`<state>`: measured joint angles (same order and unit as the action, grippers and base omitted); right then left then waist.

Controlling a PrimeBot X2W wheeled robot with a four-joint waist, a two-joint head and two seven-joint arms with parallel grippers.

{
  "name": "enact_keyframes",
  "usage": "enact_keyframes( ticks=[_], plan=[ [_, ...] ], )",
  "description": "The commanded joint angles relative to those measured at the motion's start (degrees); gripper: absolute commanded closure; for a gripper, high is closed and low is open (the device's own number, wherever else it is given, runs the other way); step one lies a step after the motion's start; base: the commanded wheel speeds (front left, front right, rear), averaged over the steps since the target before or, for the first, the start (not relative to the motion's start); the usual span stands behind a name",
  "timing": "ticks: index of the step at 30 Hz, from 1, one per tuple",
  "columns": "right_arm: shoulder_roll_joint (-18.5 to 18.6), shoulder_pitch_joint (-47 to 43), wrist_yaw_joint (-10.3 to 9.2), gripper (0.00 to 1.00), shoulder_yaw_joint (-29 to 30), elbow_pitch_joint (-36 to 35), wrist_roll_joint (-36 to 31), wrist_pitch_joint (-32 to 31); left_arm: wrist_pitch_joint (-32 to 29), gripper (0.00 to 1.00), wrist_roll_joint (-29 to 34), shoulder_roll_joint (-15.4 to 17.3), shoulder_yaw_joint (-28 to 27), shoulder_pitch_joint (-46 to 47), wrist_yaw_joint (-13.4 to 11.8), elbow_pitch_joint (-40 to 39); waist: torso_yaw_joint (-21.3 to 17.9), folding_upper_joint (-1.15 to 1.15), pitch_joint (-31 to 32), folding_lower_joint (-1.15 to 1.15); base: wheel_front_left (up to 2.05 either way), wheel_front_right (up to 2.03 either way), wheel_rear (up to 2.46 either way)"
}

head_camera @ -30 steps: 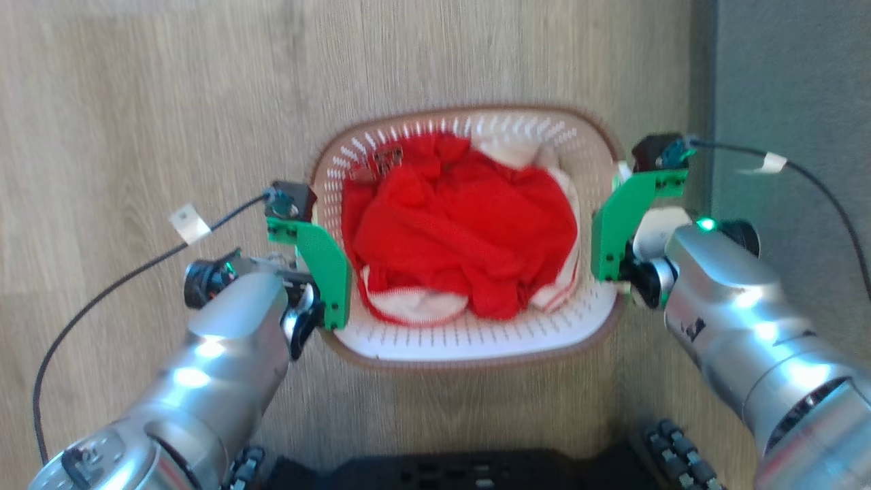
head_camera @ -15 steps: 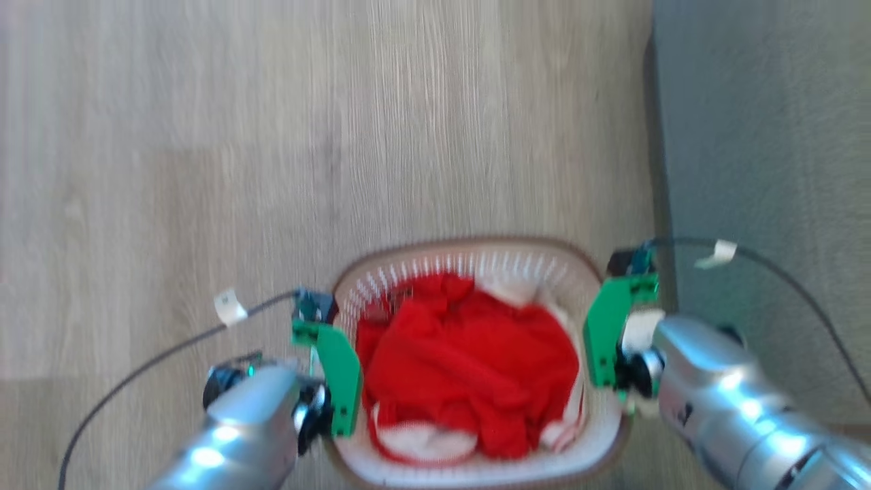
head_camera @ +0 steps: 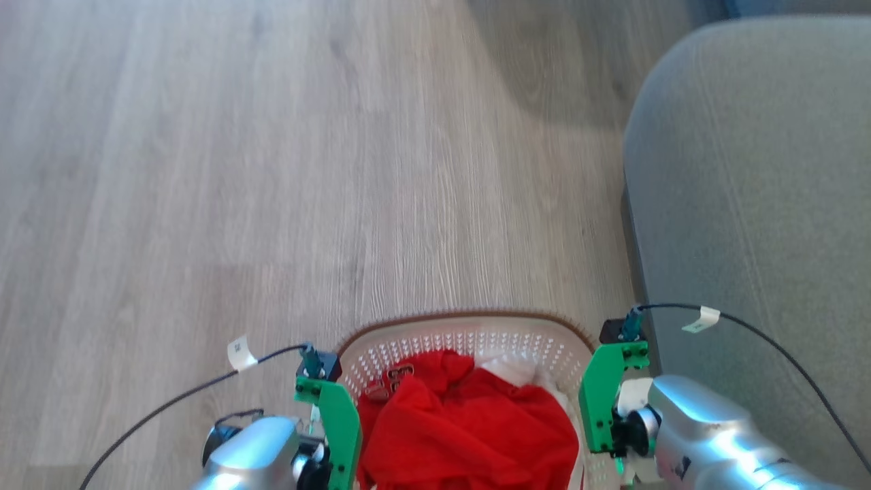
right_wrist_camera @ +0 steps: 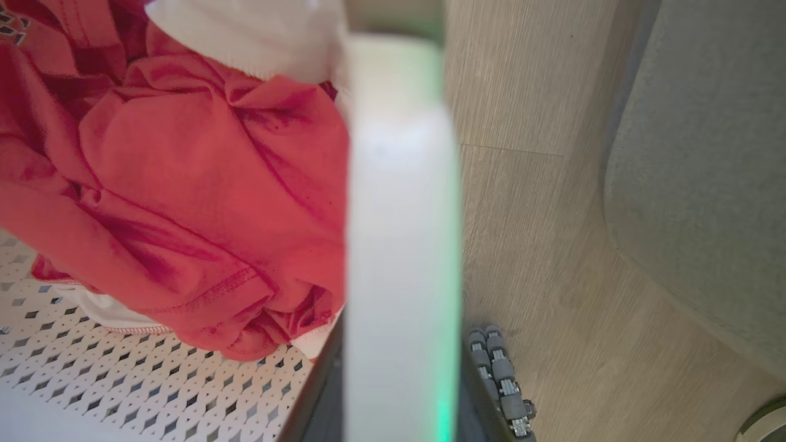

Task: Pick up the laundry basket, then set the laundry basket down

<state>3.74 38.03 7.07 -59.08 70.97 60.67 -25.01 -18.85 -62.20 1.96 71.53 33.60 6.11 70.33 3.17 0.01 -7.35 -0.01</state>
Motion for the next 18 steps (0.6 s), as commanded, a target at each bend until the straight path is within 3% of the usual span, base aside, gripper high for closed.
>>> enact_keyframes(
  ticks=[1,18],
  plan=[
    [-0.8,-0.6,0.42,1.00,-1.7,-1.9,-0.2,-0.5,-0.3,1.00,0.4,0.9,0.3,1.3,1.1,-1.0,1.3,-0.01,3.8,0.01,0.00,0.00,0.00],
    [-0.9,-2.0,0.42,1.00,-4.5,-3.4,2.4,-1.4,-2.2,1.00,-0.4,0.9,0.9,0.3,1.3,-1.4,1.8,-0.01,8.6,0.01,0.00,0.00,0.00]
  ],
)
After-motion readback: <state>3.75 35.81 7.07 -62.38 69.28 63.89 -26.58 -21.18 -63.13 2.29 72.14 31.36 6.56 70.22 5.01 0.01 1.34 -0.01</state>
